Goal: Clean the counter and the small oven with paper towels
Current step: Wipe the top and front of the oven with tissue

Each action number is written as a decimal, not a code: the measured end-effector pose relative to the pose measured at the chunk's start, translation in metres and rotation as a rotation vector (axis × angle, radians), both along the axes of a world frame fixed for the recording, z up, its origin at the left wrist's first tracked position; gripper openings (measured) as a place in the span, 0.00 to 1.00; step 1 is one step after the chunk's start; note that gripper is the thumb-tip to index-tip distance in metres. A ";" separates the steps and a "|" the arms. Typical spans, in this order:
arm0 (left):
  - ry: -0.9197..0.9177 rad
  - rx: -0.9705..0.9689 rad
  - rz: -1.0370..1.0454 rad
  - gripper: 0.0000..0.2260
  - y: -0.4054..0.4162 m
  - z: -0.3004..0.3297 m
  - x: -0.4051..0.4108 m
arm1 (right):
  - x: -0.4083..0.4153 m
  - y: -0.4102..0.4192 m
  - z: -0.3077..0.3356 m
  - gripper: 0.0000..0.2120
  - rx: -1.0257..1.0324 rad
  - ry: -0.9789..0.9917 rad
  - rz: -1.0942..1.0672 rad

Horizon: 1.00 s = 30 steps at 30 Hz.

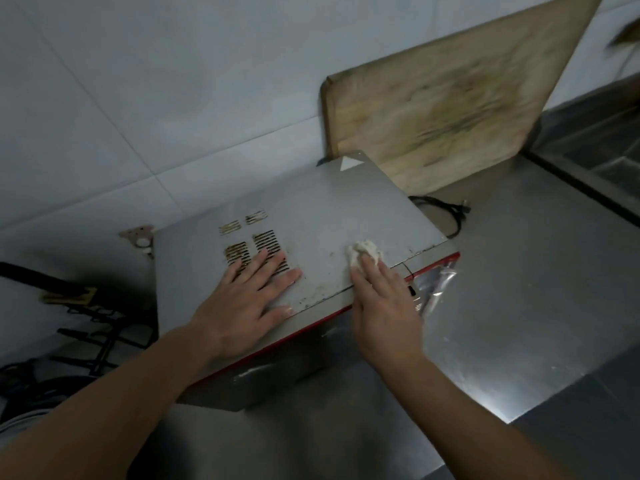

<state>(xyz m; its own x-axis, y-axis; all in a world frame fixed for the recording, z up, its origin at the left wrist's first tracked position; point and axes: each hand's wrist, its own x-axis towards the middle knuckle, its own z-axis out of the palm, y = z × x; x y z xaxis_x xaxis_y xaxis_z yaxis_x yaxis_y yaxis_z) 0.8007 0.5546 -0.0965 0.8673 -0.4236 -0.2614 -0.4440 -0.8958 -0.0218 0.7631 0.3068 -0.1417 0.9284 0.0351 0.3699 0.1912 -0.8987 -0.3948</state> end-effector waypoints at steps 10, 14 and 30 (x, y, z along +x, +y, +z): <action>-0.021 -0.042 -0.208 0.30 0.015 -0.008 0.002 | -0.076 0.130 -0.044 0.23 0.448 -0.162 0.006; -0.006 -0.064 -0.311 0.29 0.023 -0.007 0.005 | -0.091 0.174 -0.038 0.26 0.655 -0.085 -0.167; -0.022 -0.042 -0.342 0.29 0.023 -0.012 0.008 | -0.036 0.140 -0.038 0.35 1.145 -0.025 -0.533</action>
<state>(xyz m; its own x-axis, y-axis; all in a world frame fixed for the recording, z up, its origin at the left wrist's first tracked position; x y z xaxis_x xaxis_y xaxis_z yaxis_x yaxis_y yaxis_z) 0.8083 0.5777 -0.1081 0.6787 -0.7005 -0.2206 -0.7183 -0.6957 -0.0008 0.7276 0.4468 -0.1800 0.7210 -0.6917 -0.0412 -0.0699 -0.0134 -0.9975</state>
